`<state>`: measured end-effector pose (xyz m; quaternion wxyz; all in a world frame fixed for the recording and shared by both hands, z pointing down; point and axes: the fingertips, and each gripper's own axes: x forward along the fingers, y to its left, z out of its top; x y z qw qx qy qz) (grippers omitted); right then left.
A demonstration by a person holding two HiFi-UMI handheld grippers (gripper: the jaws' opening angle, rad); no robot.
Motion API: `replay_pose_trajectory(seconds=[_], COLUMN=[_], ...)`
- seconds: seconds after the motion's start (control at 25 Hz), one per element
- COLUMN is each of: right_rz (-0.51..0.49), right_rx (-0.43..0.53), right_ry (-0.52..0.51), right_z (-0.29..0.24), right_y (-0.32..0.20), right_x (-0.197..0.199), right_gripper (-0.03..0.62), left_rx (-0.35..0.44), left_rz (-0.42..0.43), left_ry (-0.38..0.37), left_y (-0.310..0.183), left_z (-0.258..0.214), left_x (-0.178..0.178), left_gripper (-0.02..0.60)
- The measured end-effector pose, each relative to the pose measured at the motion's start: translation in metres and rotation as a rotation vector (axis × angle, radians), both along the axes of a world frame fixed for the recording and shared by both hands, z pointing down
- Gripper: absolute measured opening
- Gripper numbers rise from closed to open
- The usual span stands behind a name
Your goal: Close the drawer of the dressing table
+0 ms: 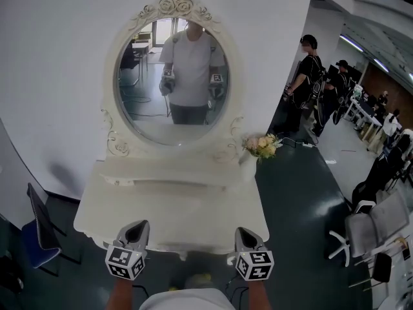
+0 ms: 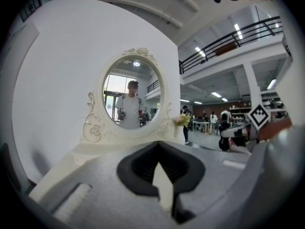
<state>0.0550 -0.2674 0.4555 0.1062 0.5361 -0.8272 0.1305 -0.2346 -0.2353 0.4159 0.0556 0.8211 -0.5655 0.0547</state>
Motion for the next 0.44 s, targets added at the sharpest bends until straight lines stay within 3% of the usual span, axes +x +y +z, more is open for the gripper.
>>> replay_pose_trajectory(seconds=[0.44], right_rz=[0.016], right_rx=[0.024], right_ry=[-0.011], right_z=[-0.008], right_y=[-0.001], right_x=[0.012], right_gripper=[0.003], left_rx=[0.025], left_rz=[0.011], left_ry=[0.009], left_y=[-0.003], left_z=[-0.010], left_x=[0.009], left_gripper=[-0.002])
